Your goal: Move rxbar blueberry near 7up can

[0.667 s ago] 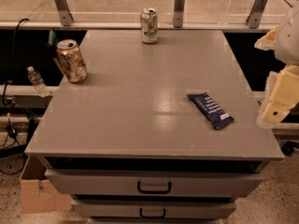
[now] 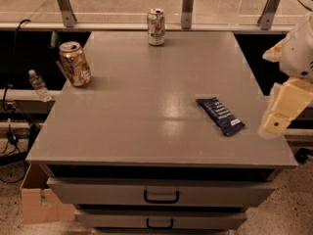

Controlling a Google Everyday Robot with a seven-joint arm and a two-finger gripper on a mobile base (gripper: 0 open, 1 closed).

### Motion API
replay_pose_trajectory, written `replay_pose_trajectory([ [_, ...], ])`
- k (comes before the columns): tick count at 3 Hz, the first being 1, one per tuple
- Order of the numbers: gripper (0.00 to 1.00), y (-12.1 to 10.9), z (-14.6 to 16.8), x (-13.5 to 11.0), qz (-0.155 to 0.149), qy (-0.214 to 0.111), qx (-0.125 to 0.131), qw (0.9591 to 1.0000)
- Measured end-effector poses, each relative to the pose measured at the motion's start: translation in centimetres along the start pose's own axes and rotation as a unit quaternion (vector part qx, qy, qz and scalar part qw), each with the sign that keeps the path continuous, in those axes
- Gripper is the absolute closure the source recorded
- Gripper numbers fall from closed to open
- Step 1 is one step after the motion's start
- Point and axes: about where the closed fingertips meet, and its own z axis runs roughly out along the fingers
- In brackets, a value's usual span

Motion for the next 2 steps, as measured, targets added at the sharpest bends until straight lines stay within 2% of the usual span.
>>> replay_pose_trajectory([
  [1,0.00,-0.6,4.2,0.1,0.050,-0.025,-0.010,0.9984],
  [2,0.00,-1.5,7.7,-0.2,0.084,-0.042,-0.013,0.9956],
])
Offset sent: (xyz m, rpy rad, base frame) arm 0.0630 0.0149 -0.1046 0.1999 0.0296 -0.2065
